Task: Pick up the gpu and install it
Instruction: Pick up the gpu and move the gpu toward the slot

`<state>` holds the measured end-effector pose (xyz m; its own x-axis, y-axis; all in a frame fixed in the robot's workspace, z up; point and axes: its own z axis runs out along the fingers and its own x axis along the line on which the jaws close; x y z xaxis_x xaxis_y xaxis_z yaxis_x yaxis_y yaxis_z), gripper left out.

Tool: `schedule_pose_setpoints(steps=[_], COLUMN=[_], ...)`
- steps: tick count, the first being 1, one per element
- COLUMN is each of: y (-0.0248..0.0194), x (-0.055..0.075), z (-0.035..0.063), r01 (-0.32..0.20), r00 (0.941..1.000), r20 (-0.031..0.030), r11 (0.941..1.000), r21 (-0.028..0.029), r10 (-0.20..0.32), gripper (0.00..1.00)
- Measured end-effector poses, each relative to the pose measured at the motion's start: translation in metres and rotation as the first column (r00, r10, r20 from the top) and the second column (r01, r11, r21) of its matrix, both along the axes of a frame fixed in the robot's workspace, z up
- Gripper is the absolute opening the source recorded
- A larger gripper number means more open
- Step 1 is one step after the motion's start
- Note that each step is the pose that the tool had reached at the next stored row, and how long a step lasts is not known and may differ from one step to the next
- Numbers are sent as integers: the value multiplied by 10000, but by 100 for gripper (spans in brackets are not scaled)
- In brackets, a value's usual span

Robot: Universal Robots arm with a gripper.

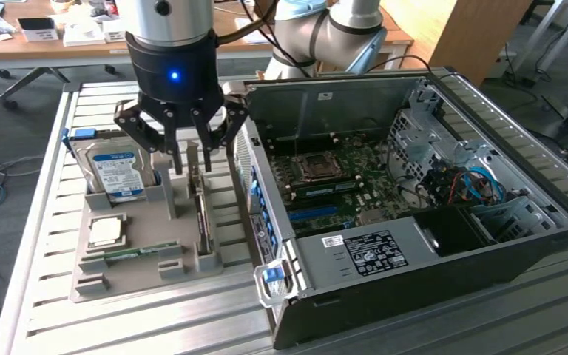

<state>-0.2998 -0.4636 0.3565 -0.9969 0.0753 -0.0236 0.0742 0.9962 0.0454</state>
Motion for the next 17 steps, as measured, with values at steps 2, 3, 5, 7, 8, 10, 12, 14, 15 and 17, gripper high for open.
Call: schedule_pose_setpoints(steps=[2,3,5,7,8,10,12,14,15,17], y=[0,0,0,0,0,0,0,0,0,0], x=[0,0,0,-1,0,0,0,-1,-1,-1], z=[-23,-38,-64,-83,-93,-113,-126,-126,-126,-127], r01=[0,0,0,0,0,0,0,0,0,0], r00=[10000,10000,10000,10000,10000,10000,10000,10000,10000,10000], r20=[-3,-3,-3,-3,-3,-3,-4,-5,-5,-4], r11=[10000,10000,10000,10000,10000,10000,10000,10000,10000,10000], r21=[-3,-3,-3,-3,-3,-3,-3,-5,-4,-3], r10=[0,0,0,0,0,0,0,0,0,0], gripper=[42,42,42,42,42,42,42,42,42,42])
